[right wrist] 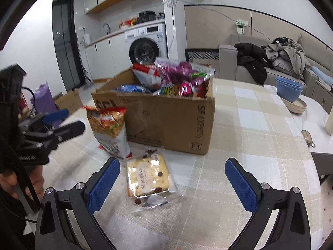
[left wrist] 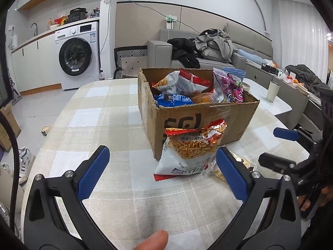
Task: Organize snacks
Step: 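Withdraw both open tools from the box toward the remaining snacks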
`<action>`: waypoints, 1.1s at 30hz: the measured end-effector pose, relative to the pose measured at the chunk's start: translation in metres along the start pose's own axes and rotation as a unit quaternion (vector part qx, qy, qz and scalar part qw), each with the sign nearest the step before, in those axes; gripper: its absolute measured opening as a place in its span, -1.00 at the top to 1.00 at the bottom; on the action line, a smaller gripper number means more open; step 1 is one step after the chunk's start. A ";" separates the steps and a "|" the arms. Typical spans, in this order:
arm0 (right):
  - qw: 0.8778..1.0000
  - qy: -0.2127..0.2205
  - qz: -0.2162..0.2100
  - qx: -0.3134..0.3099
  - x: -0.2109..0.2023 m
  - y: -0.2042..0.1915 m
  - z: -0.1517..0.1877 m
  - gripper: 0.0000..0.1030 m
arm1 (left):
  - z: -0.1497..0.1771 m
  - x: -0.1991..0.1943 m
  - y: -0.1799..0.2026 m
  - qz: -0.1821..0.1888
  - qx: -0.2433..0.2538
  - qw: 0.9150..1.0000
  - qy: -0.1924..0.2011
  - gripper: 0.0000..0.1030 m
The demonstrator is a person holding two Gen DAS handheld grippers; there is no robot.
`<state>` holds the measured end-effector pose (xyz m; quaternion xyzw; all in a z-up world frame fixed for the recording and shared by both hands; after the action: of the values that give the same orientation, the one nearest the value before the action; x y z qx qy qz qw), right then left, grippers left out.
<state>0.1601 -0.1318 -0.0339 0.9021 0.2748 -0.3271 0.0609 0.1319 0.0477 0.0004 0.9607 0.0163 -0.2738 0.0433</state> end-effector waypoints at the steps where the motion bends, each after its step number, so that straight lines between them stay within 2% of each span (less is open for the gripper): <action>1: 1.000 -0.011 0.004 -0.005 0.005 -0.002 0.003 -1.00 | 0.000 0.000 0.001 -0.001 0.001 1.000 0.001 -0.97; 8: 0.998 -0.052 -0.011 -0.015 0.021 -0.010 0.014 -0.99 | 0.006 0.009 0.006 -0.012 0.022 1.000 0.009 -0.97; 16: 0.994 -0.108 -0.026 -0.002 0.043 -0.012 0.025 -0.99 | 0.010 0.017 0.009 -0.002 0.026 1.000 0.005 -0.97; 21: 0.993 -0.117 -0.029 -0.011 0.049 -0.018 0.027 -0.99 | 0.012 0.019 0.010 -0.004 0.029 1.000 0.000 -0.97; 30: 0.989 -0.142 0.001 -0.039 0.071 -0.028 0.027 -0.99 | 0.014 0.018 0.007 0.000 0.023 1.000 -0.002 -0.97; 33: 0.988 -0.144 -0.002 -0.048 0.078 -0.032 0.025 -0.99 | 0.015 0.019 0.003 0.003 0.015 1.000 -0.004 -0.97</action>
<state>0.1782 -0.0762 -0.1000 0.8411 0.2804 -0.4401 0.1425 0.1406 0.0436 -0.0219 0.9600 0.0093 -0.2781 0.0298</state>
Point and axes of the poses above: each gripper's, at about its wrist camera, not at the fingertips, and x roughly the way its jaws point, y to its right, z to its underside, the point moved 4 cm from there along x, roughly the way its jaws point, and after that the axes turned 3 degrees about y, right-handed, at the moved point
